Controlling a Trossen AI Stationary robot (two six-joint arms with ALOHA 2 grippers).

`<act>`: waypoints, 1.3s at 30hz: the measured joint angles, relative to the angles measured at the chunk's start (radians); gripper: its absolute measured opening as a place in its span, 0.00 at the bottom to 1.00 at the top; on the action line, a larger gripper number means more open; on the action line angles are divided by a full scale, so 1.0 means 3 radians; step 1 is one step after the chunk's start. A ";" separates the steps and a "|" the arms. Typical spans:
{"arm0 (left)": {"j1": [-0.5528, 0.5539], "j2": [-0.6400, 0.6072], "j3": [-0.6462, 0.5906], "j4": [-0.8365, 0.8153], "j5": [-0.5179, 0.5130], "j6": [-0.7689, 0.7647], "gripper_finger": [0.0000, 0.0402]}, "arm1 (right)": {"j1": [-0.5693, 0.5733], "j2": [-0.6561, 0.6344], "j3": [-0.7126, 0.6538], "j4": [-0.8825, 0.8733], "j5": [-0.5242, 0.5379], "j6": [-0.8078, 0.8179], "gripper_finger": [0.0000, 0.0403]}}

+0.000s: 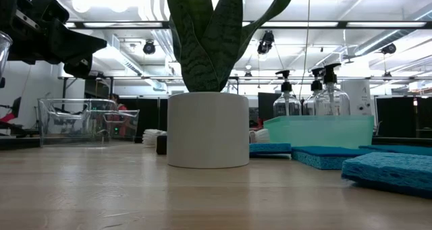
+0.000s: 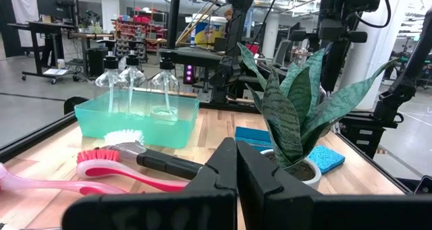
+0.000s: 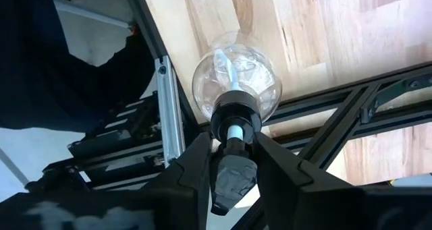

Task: Pick & Place Kitchen Sink Supplies
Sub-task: Put the soap dispenser into the green bin

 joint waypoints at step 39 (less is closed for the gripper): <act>0.0000 -0.0001 0.0000 -0.0001 0.0000 0.0000 0.00 | -0.2184 -0.0750 0.0076 -0.0362 0.0158 -0.1544 0.22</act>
